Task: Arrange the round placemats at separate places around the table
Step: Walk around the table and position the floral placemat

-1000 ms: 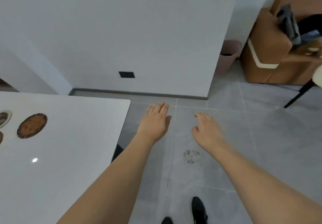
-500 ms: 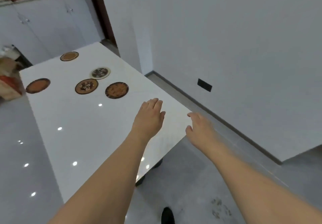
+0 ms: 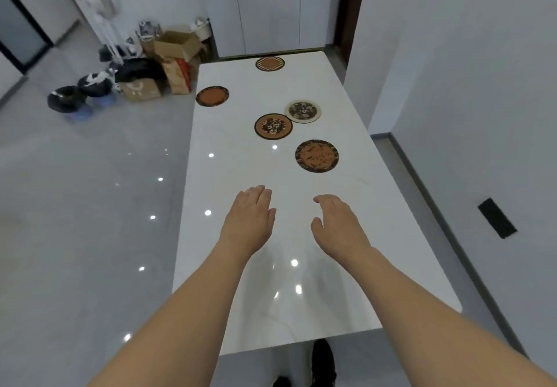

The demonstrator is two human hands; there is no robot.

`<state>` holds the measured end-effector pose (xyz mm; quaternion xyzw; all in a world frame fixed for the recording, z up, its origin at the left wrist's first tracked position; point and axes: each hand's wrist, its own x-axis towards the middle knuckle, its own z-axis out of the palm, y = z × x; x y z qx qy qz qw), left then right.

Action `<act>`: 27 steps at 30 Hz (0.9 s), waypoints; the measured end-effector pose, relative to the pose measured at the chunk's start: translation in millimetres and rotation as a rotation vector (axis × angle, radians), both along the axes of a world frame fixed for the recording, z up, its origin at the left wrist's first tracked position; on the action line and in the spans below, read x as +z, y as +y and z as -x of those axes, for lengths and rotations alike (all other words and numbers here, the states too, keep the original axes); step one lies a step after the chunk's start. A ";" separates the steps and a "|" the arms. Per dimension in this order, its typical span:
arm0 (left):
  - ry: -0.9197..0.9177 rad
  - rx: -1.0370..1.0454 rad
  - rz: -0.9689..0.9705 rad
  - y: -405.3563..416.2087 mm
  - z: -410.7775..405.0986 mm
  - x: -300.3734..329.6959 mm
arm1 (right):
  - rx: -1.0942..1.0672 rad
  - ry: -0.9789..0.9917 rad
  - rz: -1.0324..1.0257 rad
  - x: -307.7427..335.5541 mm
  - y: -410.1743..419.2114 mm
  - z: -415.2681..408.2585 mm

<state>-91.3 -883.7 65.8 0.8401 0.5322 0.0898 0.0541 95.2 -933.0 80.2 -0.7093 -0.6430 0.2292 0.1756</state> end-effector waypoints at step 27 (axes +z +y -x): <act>-0.449 0.462 0.241 440.7 -27.7 -203.3 | -0.218 -0.007 -0.241 -218.6 458.8 1.3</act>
